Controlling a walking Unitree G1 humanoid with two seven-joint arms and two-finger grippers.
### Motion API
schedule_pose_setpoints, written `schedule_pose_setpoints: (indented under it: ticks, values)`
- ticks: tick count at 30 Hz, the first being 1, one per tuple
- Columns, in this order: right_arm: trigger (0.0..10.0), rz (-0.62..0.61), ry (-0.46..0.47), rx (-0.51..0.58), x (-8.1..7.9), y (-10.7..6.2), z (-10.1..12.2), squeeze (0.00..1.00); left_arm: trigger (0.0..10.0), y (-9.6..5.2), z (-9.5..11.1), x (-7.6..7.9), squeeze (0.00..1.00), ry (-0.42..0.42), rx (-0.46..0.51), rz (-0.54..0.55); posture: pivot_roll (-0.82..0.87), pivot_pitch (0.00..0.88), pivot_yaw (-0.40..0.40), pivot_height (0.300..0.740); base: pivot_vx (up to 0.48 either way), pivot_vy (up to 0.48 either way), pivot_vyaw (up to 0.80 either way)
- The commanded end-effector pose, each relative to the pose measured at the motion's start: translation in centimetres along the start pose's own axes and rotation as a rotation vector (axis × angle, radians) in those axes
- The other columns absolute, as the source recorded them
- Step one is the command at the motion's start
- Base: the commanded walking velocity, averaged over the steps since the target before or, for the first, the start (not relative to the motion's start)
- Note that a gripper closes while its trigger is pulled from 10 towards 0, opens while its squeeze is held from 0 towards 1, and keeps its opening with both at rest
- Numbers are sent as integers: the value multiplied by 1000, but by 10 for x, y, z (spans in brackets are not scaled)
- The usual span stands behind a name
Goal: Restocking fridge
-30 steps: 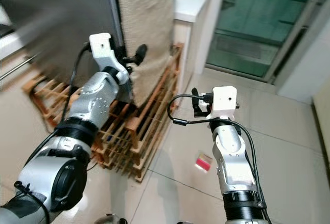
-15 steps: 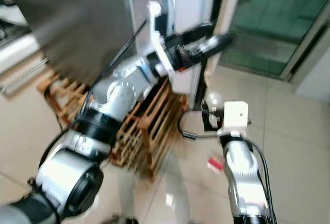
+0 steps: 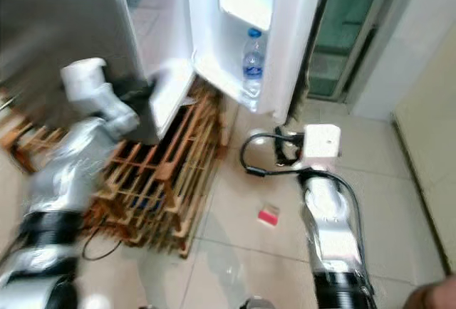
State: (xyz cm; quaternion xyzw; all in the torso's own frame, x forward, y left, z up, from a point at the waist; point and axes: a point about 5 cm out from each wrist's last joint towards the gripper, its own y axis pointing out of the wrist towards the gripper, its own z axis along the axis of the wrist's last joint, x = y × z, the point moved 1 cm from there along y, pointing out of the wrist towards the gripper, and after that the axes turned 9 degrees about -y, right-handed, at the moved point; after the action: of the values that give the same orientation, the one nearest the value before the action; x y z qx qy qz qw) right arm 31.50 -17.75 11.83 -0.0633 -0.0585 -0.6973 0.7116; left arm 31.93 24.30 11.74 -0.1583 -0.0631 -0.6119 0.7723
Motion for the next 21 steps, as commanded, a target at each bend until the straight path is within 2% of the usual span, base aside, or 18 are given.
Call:
schedule_pose_setpoints:
  ticks: [1, 2, 3, 4, 6, 11, 15, 17, 21]
  values:
    - [10000, 42, 4, 18, -8, 7, 7, 0, 10000, -7, -2, 3, 0, 48, 8, 37, -17, 0, -7, 740, 0, 0, 663]
    - [10000, 56, 1, 18, -10, 10, 7, 0, 10000, -14, -3, 8, 0, 54, 25, 17, -10, 0, -8, 740, 0, 0, 606]
    - [10000, 56, 1, 18, -10, 10, 7, 0, 10000, -14, -3, 8, 0, 54, 25, 17, -10, 0, -8, 740, 0, 0, 606]
    - [10000, 77, -1, 9, -15, 11, 4, 0, 10000, -24, -6, 16, 0, 60, 46, -14, -1, 0, -3, 740, 0, 0, 587]
    - [10000, 85, 0, 5, -16, 11, 3, 0, 10000, -27, -7, 20, 0, 63, 48, -26, -1, 0, -3, 740, 0, 0, 587]
    - [10000, 135, 36, 22, -29, 17, 7, 0, 10000, -35, 8, 64, 0, 105, 176, -204, -8, 0, -1, 740, 0, 0, 584]
    - [10000, 172, 41, 30, -38, 17, 8, 0, 10000, -33, 10, 66, 0, 85, 189, -184, -9, 0, -3, 740, 0, 0, 581]
    - [10000, 220, 49, 41, -47, 15, 10, 0, 10000, -32, 12, 68, 0, 64, 198, -162, -14, 0, -3, 740, 0, 0, 575]
    - [10000, 246, 62, 44, -51, 14, 11, 0, 10000, -32, 13, 69, 0, 101, 199, -163, -16, 0, -7, 740, 0, 0, 578]
